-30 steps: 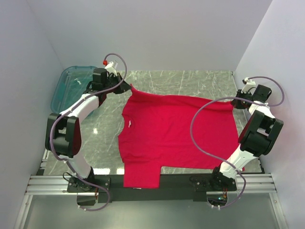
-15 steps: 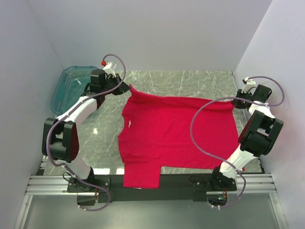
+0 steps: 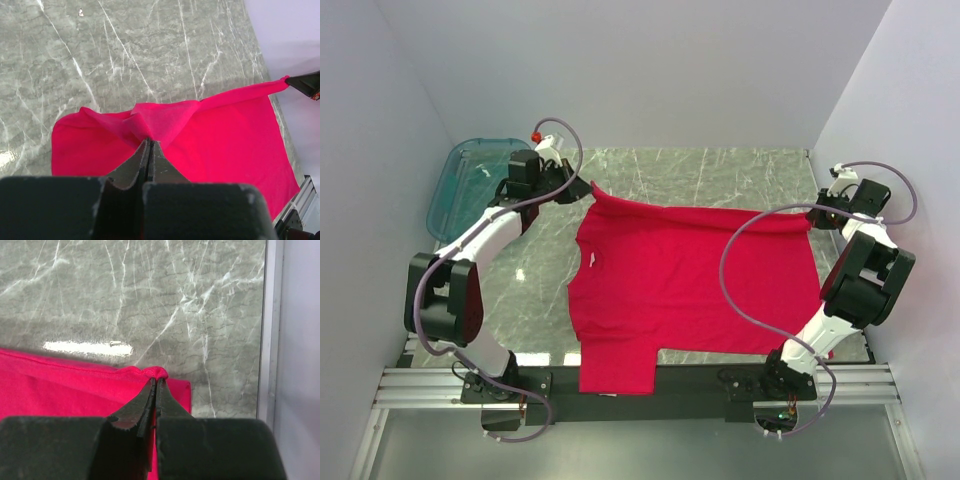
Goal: Fold and stack the t-shirts
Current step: Fold the tshirt
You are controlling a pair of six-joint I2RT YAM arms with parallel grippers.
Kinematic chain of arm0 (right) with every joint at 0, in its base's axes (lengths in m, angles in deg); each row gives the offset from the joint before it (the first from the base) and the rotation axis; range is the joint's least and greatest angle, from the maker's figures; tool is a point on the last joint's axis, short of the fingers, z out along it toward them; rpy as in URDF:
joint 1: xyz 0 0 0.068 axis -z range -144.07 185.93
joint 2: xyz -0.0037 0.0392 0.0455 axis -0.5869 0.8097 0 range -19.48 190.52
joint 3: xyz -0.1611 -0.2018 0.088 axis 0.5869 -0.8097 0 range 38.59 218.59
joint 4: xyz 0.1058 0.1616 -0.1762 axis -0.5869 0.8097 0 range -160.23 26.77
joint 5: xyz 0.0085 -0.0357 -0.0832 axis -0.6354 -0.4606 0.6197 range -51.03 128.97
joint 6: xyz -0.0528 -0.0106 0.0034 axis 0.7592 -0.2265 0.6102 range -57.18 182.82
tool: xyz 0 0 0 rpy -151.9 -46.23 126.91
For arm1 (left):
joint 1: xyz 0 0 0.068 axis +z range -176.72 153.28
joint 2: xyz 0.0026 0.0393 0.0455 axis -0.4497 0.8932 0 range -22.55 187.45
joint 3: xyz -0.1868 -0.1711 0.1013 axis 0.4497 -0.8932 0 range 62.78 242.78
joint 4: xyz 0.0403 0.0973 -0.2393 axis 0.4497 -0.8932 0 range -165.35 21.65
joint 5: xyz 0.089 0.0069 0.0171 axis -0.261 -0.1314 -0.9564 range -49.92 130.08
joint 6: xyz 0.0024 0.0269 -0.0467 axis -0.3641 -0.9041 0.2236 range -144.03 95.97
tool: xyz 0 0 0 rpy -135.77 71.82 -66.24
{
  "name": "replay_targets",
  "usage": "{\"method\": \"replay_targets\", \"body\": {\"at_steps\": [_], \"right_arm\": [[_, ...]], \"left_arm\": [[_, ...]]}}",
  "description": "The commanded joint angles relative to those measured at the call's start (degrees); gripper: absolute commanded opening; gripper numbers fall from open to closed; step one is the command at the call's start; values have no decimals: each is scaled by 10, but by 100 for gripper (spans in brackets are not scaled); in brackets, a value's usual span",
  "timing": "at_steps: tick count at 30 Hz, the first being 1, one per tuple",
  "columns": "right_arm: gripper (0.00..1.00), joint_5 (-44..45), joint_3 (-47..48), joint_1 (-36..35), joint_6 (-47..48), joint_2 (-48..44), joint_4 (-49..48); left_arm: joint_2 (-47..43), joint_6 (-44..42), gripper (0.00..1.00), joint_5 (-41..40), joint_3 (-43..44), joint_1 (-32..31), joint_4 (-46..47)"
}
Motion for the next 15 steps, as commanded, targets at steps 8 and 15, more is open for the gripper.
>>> {"method": "replay_targets", "body": {"at_steps": [8,15], "right_arm": [[2,7,31,6,0,11,-12],[2,8,42,6,-5,18,-10]], "left_arm": [[-45,-3,0,17,-22,-4,21],[-55,-2,0,15,-33,-9,20]]}}
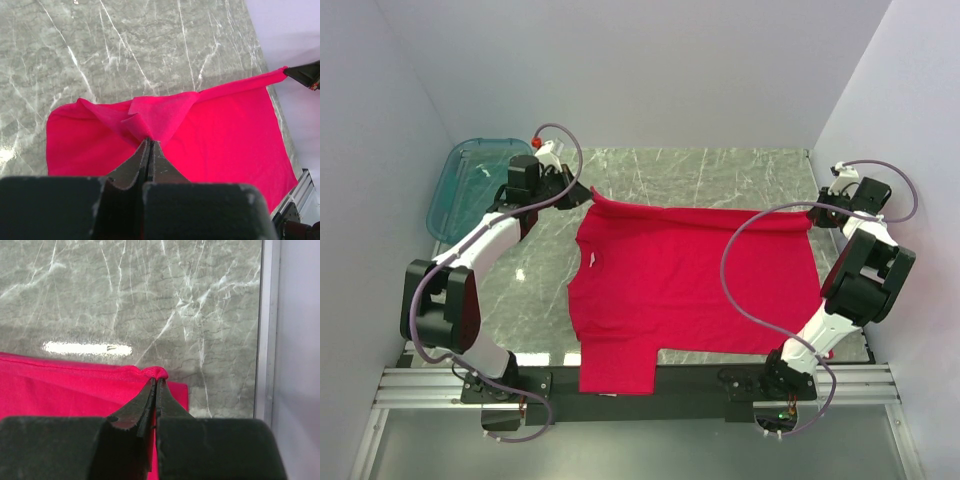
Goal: Fold and stack the t-shirts
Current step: Fold the tshirt
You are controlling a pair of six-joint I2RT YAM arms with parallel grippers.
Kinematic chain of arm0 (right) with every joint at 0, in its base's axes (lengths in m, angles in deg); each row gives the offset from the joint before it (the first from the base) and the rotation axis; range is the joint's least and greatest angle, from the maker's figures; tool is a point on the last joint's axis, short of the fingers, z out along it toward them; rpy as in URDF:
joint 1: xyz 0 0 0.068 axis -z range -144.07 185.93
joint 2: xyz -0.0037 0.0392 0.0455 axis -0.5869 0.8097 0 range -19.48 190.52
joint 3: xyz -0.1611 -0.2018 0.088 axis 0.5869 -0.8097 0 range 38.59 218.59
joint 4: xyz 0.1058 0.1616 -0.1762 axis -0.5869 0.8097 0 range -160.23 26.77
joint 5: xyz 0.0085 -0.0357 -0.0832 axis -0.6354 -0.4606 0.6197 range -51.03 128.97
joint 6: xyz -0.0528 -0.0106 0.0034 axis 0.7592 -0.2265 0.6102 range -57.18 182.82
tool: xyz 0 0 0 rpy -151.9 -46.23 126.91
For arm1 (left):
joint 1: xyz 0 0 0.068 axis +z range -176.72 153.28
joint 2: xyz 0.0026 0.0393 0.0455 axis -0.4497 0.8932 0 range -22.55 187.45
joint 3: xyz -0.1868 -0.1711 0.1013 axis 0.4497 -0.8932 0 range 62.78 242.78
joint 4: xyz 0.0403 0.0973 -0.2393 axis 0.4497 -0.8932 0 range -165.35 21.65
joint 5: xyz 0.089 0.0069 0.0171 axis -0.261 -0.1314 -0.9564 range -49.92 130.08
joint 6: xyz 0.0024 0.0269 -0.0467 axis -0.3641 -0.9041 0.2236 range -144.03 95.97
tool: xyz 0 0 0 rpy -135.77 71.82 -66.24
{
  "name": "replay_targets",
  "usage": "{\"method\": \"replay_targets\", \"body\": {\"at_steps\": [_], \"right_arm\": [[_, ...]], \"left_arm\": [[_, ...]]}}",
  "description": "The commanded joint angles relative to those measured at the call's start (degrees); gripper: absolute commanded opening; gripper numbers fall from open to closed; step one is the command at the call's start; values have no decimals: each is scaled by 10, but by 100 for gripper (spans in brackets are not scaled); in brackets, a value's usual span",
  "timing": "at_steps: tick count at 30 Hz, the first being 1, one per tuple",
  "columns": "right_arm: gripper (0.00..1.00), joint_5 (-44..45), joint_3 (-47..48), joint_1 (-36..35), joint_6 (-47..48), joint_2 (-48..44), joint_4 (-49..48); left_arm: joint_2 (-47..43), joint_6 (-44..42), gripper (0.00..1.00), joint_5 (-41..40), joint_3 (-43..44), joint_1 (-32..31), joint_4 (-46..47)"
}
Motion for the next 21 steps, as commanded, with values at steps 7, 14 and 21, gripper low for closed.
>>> {"method": "replay_targets", "body": {"at_steps": [7,14,21], "right_arm": [[3,10,27,5,-1,11,-12],[3,14,27,5,0,17,-12],[3,14,26,5,-1,18,-12]], "left_arm": [[-45,0,0,9,-17,-12,18],[-67,3,0,4,-42,-17,20],[-83,5,0,1,-56,-24,17]]}}
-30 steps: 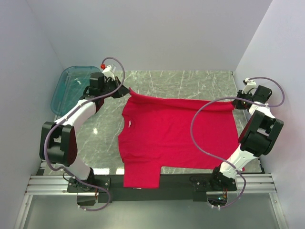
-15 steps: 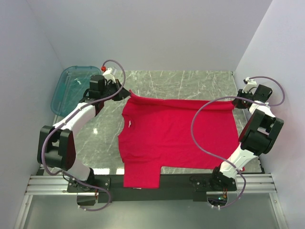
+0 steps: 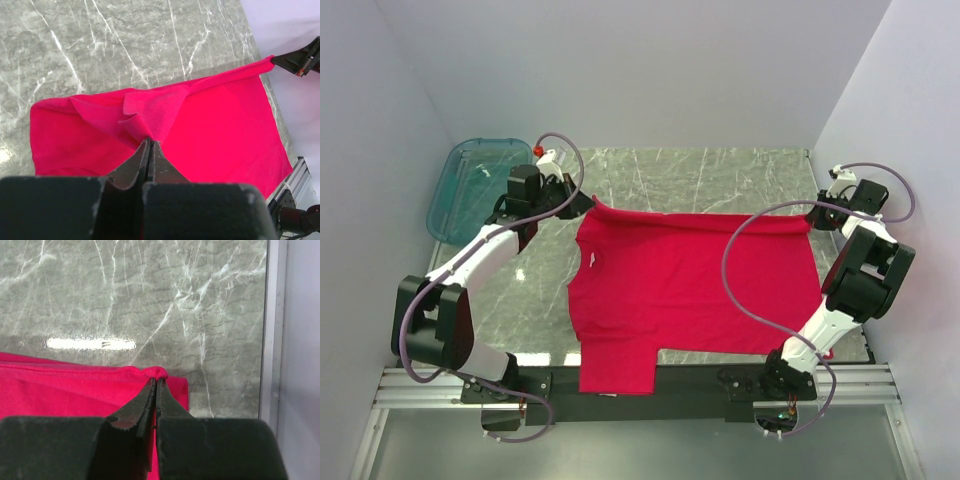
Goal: Fold and stack the t-shirts
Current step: Fold the tshirt
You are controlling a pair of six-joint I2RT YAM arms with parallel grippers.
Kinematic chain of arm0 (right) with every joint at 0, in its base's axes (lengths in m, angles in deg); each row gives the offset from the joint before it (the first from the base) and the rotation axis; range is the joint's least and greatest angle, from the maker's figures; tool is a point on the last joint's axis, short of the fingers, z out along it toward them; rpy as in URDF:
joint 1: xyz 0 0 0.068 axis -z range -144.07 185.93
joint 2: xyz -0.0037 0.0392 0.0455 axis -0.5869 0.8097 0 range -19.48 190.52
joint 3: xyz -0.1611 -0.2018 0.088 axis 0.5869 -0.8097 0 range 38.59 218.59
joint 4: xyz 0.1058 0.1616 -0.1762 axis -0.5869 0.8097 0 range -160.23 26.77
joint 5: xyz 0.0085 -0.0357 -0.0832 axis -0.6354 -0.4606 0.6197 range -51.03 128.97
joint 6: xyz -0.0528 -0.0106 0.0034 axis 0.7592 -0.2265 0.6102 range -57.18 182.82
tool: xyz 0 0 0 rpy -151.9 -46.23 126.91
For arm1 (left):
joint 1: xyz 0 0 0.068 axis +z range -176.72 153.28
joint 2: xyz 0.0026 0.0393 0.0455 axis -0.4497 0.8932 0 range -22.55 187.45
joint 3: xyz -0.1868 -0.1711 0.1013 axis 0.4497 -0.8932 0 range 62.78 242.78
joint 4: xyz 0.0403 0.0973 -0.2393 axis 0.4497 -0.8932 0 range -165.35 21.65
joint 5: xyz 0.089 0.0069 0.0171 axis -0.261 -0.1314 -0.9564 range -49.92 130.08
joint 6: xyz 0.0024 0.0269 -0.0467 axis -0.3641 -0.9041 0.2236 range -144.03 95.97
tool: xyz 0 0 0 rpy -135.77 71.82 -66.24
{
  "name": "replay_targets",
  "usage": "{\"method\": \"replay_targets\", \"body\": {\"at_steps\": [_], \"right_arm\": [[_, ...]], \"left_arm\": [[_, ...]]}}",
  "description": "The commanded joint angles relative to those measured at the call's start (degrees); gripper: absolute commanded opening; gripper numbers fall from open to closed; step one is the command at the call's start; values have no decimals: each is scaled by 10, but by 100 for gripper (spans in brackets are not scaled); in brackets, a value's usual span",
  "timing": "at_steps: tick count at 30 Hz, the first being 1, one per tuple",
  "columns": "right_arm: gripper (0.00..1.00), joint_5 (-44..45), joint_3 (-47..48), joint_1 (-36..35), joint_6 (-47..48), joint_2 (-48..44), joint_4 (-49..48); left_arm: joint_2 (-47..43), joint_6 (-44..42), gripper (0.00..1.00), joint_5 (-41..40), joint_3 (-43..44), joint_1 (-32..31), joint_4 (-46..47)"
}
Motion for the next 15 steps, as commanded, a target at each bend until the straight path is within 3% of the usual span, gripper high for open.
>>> {"method": "replay_targets", "body": {"at_steps": [1,15], "right_arm": [[3,10,25,5,0,-3,-13],[4,15,24,5,0,1,-12]], "left_arm": [[-28,3,0,3,-7,-5,19],[-48,9,0,-1,-36,-16,25]]}}
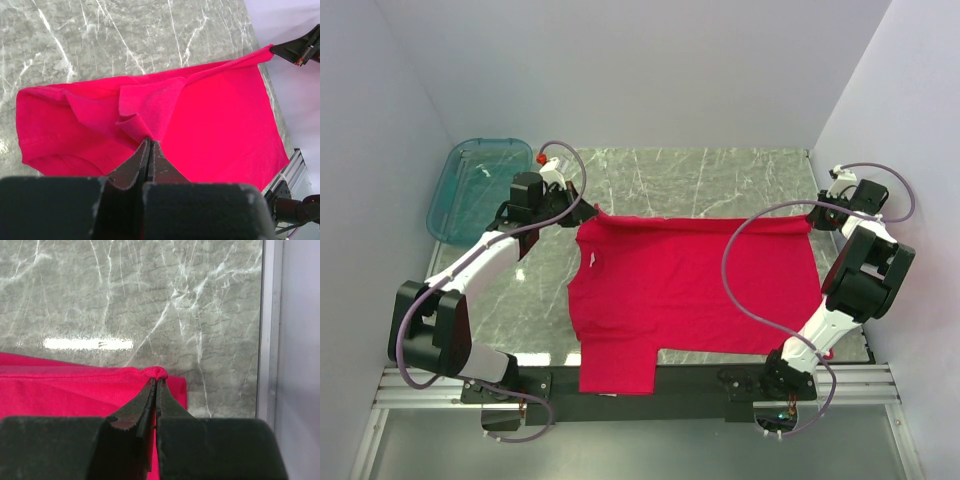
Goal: Fold and stack the t-shirts
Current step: Fold the tshirt
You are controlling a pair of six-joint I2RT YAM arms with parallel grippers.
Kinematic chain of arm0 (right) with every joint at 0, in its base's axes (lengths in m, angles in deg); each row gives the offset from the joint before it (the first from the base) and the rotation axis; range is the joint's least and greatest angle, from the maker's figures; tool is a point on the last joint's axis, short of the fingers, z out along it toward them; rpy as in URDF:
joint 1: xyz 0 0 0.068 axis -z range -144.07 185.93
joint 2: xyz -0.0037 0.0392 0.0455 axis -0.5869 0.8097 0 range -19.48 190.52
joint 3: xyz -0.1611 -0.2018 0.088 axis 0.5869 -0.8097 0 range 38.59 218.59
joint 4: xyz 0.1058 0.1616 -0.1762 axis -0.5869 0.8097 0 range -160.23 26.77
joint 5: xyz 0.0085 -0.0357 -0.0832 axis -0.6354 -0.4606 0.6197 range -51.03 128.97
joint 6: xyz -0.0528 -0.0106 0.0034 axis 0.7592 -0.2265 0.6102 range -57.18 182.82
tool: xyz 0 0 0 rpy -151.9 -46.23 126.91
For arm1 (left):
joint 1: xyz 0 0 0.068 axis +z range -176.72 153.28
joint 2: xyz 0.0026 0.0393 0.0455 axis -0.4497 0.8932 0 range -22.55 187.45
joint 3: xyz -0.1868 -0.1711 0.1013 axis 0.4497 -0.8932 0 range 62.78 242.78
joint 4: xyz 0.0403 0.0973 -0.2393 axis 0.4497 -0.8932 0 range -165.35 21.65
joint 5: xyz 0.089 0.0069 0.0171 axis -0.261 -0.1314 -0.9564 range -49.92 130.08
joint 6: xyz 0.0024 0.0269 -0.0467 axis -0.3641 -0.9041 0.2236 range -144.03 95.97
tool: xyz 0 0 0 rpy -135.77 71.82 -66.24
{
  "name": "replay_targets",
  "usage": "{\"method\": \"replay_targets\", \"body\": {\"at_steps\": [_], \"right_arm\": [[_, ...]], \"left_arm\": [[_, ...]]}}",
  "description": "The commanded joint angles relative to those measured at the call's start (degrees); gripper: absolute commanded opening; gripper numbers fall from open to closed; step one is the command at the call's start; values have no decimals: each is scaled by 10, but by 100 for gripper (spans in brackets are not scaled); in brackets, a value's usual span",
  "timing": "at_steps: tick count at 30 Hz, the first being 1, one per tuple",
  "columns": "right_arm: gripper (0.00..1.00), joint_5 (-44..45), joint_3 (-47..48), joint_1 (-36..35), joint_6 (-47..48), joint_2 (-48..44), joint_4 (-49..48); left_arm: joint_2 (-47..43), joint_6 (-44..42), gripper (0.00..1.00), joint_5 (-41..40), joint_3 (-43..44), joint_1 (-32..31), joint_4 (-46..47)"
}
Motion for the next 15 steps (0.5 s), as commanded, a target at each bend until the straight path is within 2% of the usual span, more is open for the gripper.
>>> {"method": "replay_targets", "body": {"at_steps": [1,15], "right_arm": [[4,7,23,5,1,1,-12],[4,12,18,5,3,-3,-12]], "left_arm": [[-26,1,0,0,-5,-5,24],[-49,8,0,-2,-28,-8,29]]}}
